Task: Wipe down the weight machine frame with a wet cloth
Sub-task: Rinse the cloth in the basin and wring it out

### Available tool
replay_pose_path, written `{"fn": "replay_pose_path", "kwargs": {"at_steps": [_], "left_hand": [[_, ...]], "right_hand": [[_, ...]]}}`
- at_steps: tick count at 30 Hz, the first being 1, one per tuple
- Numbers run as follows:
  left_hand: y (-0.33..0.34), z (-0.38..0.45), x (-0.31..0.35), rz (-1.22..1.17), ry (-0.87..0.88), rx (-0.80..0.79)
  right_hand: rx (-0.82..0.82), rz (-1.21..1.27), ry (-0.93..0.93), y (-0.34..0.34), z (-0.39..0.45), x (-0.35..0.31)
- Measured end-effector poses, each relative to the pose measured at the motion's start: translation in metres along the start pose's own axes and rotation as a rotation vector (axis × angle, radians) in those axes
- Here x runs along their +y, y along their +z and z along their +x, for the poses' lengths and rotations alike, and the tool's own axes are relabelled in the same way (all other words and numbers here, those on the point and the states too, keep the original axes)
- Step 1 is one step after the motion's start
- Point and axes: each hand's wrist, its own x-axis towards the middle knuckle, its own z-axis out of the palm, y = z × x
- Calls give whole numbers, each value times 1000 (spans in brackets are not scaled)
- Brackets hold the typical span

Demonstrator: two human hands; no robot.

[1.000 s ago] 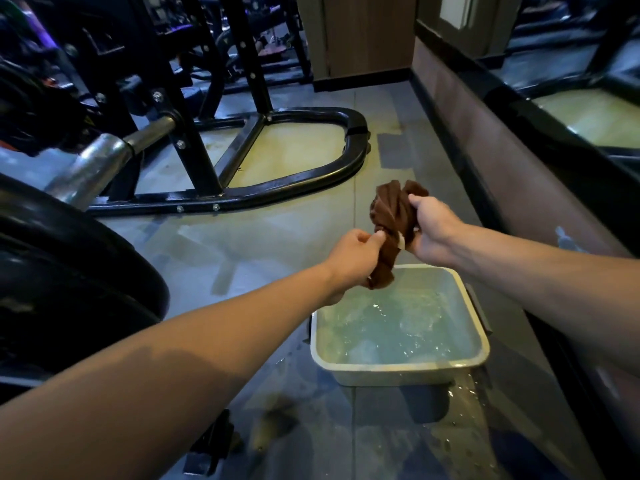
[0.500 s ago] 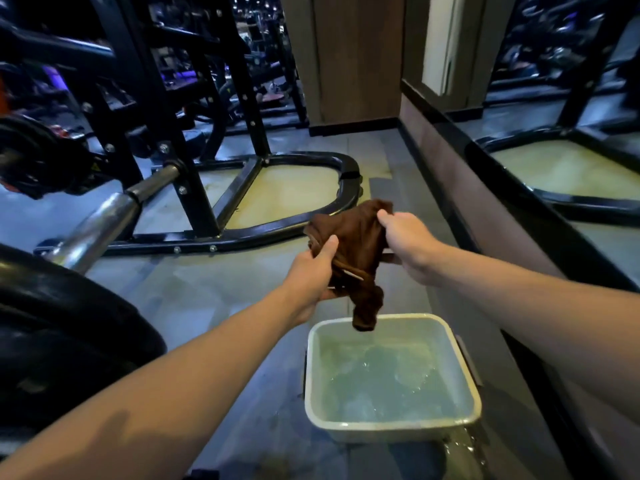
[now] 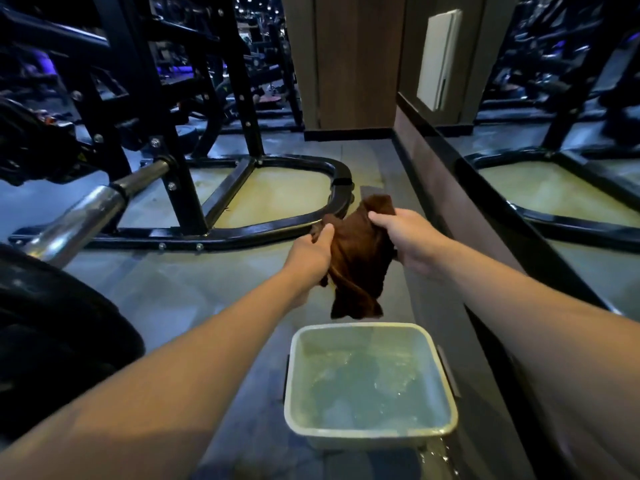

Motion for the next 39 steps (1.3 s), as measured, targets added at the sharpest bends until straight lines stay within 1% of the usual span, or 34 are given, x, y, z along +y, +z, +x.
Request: {"fn": "replay_pose_path", "kwargs": {"at_steps": [1, 5, 7, 9, 12, 14, 16, 17, 18, 19, 20, 21, 22, 23, 24, 26, 28, 29, 31, 33, 35, 37, 39], "left_hand": [[-6, -1, -3, 0, -7, -19], [-10, -2, -3, -6, 54, 12], [-10, -2, 1, -61, 61, -18], [-15, -4, 7, -126, 32, -65], [-18, -8, 12, -246, 18, -137], [-17, -6, 10, -209, 89, -87], [-17, -1, 5, -72, 170, 52], [-18, 2, 2, 23, 218, 129], [-18, 3, 0, 115, 265, 191], [-19, 4, -1, 178, 311, 235], [-20, 5, 0, 193, 348, 256], [-21, 4, 3, 177, 374, 255], [-23, 3, 7, 142, 387, 239], [-25, 4, 11, 101, 394, 217], [-28, 4, 15, 56, 399, 191], [-34, 5, 21, -40, 400, 152], [-38, 8, 21, -105, 378, 122], [-40, 9, 19, -129, 364, 112], [-43, 13, 15, -189, 342, 132], [-52, 16, 12, -263, 303, 203], [-62, 19, 8, -277, 255, 267], [-69, 22, 2, -266, 247, 299], [-74, 24, -2, -261, 244, 327]], "right_hand": [[-25, 0, 3, -3, -1, 4], [-72, 95, 13, -8, 3, 12], [-110, 107, 10, -7, 2, 10], [-144, 88, -2, -5, 0, 7], [-167, 69, -15, -6, -1, 7], [-158, 38, -26, -6, 0, 7], [-122, -8, -34, -5, 3, 6], [-96, -66, -45, -4, 4, 5], [-65, -192, -91, -3, 6, 5], [-22, -391, -179, -2, 7, 7], [27, -615, -286, -1, 8, 9], [84, -785, -383, 0, 8, 13], [130, -862, -423, 1, 7, 15], [151, -855, -423, -1, 6, 16], [121, -772, -401, -3, 5, 14], [-35, -503, -317, -10, 2, 8], [-139, -359, -239, -13, 0, 1], [-163, -347, -228, -15, 1, -1], [-191, -403, -207, -16, 4, -2], [-197, -516, -162, -17, 4, -2], [-186, -595, -151, -20, 2, -2], [-181, -571, -147, -21, 2, -2], [-205, -511, -105, -23, 2, -2]]}}
